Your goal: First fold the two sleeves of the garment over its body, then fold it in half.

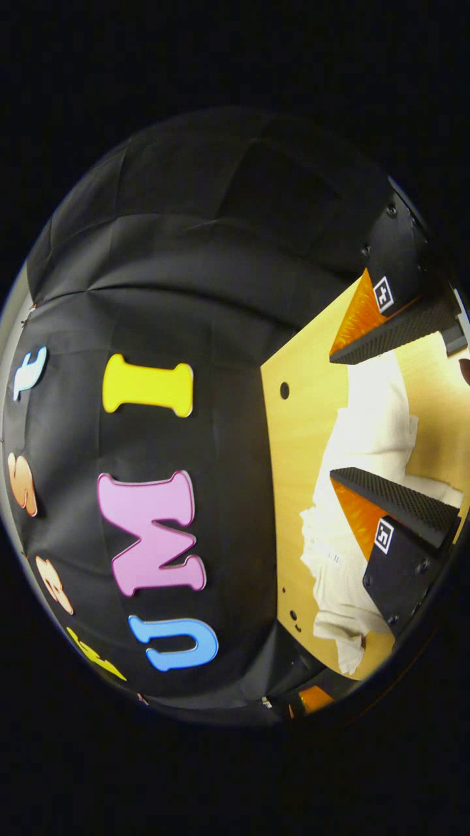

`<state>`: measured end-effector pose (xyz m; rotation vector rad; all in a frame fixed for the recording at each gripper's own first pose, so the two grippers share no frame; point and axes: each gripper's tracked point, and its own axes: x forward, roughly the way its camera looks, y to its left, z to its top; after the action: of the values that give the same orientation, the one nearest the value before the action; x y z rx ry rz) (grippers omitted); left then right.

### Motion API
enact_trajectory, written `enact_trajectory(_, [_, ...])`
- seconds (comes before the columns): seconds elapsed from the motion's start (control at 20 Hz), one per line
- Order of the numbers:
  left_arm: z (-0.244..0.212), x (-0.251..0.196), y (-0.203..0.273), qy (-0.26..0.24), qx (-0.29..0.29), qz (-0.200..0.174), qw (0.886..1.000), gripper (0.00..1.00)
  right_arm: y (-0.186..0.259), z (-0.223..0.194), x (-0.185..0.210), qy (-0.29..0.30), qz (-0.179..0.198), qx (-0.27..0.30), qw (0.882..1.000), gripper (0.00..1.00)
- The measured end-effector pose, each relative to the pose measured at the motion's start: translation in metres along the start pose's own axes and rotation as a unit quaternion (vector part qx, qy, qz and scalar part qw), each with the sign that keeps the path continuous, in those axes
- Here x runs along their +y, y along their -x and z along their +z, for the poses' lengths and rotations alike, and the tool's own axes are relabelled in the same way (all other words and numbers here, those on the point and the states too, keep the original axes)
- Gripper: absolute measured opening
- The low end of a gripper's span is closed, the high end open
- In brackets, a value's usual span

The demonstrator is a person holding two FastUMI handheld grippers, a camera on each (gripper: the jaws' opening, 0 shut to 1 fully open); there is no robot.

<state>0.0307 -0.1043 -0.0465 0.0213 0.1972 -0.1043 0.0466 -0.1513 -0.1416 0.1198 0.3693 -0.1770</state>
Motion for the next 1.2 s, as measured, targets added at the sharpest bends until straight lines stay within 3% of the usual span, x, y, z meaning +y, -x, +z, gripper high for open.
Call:
enact_trajectory(0.3, [-0.022,-0.030,-0.016,-0.009,0.044,0.000,0.999,0.96,-0.065,-0.056,-0.086,-0.017,-0.058,0.091,0.994,0.97])
enact_trajectory(0.5, [-0.035,-0.045,-0.024,-0.015,0.072,0.007,0.997,0.95,-0.113,-0.106,-0.128,-0.055,-0.090,0.163,0.981,0.96])
enact_trajectory(0.85, [-0.048,-0.055,-0.030,-0.025,0.094,0.011,0.995,0.95,-0.151,-0.153,-0.154,-0.080,-0.099,0.213,0.969,0.98])
enact_trajectory(1.2, [-0.051,-0.049,-0.026,-0.029,0.105,0.030,0.994,0.95,-0.164,-0.173,-0.161,-0.099,-0.092,0.246,0.960,0.98])
